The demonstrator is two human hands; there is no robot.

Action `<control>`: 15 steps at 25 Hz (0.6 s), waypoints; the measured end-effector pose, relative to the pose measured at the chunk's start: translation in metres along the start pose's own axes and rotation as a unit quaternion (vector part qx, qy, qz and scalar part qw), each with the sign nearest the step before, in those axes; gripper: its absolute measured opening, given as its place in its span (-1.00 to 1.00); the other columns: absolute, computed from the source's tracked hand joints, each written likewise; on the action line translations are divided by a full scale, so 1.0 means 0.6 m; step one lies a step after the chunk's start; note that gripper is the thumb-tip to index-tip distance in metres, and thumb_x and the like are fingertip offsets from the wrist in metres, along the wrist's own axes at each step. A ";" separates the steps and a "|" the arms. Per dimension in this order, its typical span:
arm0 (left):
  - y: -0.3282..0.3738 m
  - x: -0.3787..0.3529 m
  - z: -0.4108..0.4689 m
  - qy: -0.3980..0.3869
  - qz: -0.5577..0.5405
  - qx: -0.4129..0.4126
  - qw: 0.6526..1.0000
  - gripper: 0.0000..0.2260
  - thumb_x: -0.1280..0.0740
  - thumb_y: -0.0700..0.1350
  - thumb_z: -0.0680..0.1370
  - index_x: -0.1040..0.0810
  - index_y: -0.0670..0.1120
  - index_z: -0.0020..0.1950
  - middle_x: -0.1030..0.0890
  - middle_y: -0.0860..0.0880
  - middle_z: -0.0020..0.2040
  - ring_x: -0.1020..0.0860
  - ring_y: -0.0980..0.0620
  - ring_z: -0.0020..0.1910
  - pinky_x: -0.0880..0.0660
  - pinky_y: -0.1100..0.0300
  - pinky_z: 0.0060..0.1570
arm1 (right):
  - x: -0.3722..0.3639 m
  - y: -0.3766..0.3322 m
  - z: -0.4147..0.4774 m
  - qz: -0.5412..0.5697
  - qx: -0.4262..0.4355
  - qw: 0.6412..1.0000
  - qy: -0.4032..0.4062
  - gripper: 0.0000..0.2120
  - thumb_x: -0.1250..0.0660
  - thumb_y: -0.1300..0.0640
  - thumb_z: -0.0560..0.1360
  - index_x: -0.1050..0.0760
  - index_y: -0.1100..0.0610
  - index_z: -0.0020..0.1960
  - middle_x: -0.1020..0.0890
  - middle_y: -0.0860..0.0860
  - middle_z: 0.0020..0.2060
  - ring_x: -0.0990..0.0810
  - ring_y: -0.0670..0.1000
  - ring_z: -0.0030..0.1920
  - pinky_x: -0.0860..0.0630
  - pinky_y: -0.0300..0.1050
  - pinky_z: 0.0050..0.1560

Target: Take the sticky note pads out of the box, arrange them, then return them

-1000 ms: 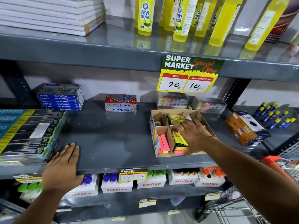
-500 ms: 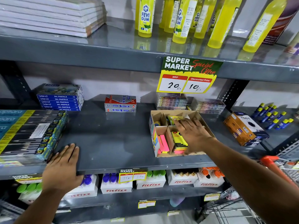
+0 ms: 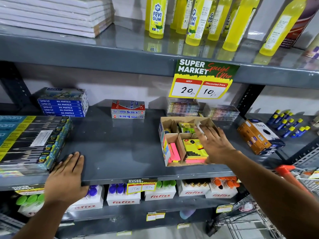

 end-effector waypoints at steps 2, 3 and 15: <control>-0.001 0.003 -0.002 0.000 -0.004 0.004 1.000 -0.08 -0.40 0.16 0.07 -0.44 -0.30 0.33 -0.47 -0.32 0.33 -0.46 -0.33 0.28 0.19 0.25 0.41 | -0.002 -0.004 0.003 0.000 -0.004 1.000 0.002 0.45 -0.58 -0.31 0.11 0.47 0.07 0.49 0.02 0.19 0.56 0.02 0.23 0.52 0.00 0.33 0.44; -0.002 0.003 -0.002 0.004 -0.006 0.004 1.000 -0.09 -0.39 0.17 0.08 -0.43 -0.30 0.33 -0.47 -0.32 0.33 -0.45 -0.33 0.28 0.21 0.25 0.41 | -0.003 -0.006 0.005 0.000 -0.004 1.000 0.000 0.45 -0.58 -0.32 0.11 0.45 0.07 0.50 0.02 0.20 0.56 0.02 0.23 0.52 0.00 0.34 0.43; 0.005 0.011 -0.004 0.078 0.020 -0.010 0.997 -0.18 -0.31 0.15 0.17 -0.44 -0.29 0.33 -0.47 -0.30 0.34 -0.44 -0.28 0.31 -0.29 -0.11 0.31 | 0.018 -0.040 0.006 0.011 -0.038 0.999 0.001 0.40 -0.58 -0.28 0.17 0.44 0.09 0.51 0.03 0.23 0.55 0.03 0.25 0.52 0.01 0.37 0.43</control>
Point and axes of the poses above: each hand's wrist, its own z-axis towards the middle knuckle, its own x-axis out of the back of the hand, y = z × x, the point moved 7 cm from there along z, towards the middle knuckle
